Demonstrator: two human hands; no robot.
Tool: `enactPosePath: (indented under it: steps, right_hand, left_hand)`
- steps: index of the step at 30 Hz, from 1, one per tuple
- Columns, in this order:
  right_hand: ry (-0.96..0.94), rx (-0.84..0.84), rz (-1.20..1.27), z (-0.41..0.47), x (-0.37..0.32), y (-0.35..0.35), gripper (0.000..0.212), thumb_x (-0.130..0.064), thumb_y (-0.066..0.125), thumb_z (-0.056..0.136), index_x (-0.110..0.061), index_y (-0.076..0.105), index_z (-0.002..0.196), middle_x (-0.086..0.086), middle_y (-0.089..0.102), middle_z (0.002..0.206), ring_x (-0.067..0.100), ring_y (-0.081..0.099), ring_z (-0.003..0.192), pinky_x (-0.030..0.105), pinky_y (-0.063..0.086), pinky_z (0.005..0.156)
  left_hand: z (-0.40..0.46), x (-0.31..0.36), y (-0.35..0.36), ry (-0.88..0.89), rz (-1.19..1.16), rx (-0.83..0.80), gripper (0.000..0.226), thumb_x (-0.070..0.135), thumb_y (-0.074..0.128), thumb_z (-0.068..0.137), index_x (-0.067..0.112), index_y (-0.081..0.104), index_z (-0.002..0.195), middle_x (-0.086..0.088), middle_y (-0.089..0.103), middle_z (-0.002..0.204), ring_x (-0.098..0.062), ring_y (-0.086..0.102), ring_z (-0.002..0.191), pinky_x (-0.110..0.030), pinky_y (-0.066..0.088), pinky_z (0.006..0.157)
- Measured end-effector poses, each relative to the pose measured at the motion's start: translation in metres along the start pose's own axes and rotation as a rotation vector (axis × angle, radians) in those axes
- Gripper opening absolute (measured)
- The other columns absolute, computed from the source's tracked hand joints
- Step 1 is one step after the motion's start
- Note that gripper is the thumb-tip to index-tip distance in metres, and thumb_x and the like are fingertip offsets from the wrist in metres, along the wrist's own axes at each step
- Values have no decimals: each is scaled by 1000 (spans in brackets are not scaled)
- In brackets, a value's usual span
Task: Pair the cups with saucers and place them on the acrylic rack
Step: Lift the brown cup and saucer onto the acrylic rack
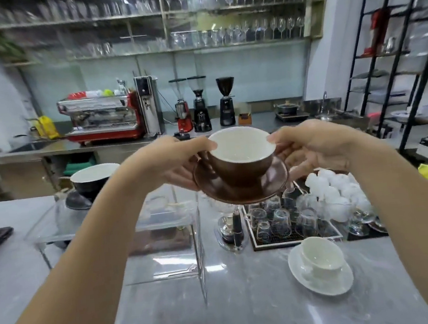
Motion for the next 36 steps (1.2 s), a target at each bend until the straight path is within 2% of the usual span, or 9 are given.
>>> enactPosePath:
  steps: [4,6,10,13,20,25,30,33,36]
  right_hand:
    - [-36,-42,-33,22,-28,26,56,-36,81,68,6,64,102,12,73,72,26,71,63,35,61,58]
    - [-61,-54,-37,31,-37,38,49,-34,79,74,5,65,102,11,71,71,24,70,61,33,60,56]
    - [-69,-85,-56,53,-53,69,52,-33,78,77,8,63,104,13,73,71,27,72,64,37,61,60]
    - [-55,-110,-64,69,-62,94,50,-31,77,78,8,62,105,17,69,78,28,72,64,39,62,62]
    - [18,-127,-117,106,-64,125,49,-27,75,79,9,60,109,20,68,84,29,72,62,42,62,66]
    - [92,-129,-189,130,-55,131,46,-24,73,79,3,59,113,24,71,89,34,75,68,46,63,71]
    - [162,-145,-236,150,-52,134,27,-20,73,85,-6,61,104,30,66,106,44,71,94,56,58,84]
    - [215,-178,-255,163,-47,136,25,-22,72,87,-9,61,105,27,66,110,38,70,93,48,60,84]
    - [230,-160,-357,177,-43,138,25,-29,72,87,-13,65,105,15,68,89,22,66,64,30,52,62]
  left_hand:
    - [-9,-1,-42,-33,-36,83,66,45,84,53,-1,69,98,-20,80,81,-33,79,75,-35,63,57]
    - [-13,-4,-57,-40,-33,104,70,47,84,50,0,69,99,-19,80,82,-33,79,75,-35,63,57]
    - [-25,-13,-95,-30,-38,178,73,49,86,53,-1,69,103,-21,80,85,-35,79,78,-38,65,62]
    - [-31,-21,-119,-34,-36,230,57,42,84,70,-1,69,104,-23,79,84,-36,79,78,-40,66,65]
    - [-28,-38,-142,-84,-25,330,33,31,79,84,2,67,96,-21,79,78,-33,79,72,-35,63,54]
    - [-17,-54,-142,-120,-16,395,39,33,81,81,2,65,98,-21,78,74,-32,79,69,-35,64,55]
    - [-6,-71,-136,-126,-67,473,51,31,84,78,-5,64,108,-26,77,82,-33,79,67,-41,65,61]
    - [0,-85,-133,-161,-79,508,54,34,83,78,-4,63,110,-25,76,86,-31,78,65,-39,65,62]
    - [5,-94,-130,-176,-94,552,47,34,83,78,-2,67,104,-19,77,72,-26,77,57,-31,62,49]
Point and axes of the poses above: each hand's wrist, its own z-axis towards the middle knuckle, its own y-axis out of the palm, x = y × z, the point moved 5 cm from there along z, towards the middle knuckle
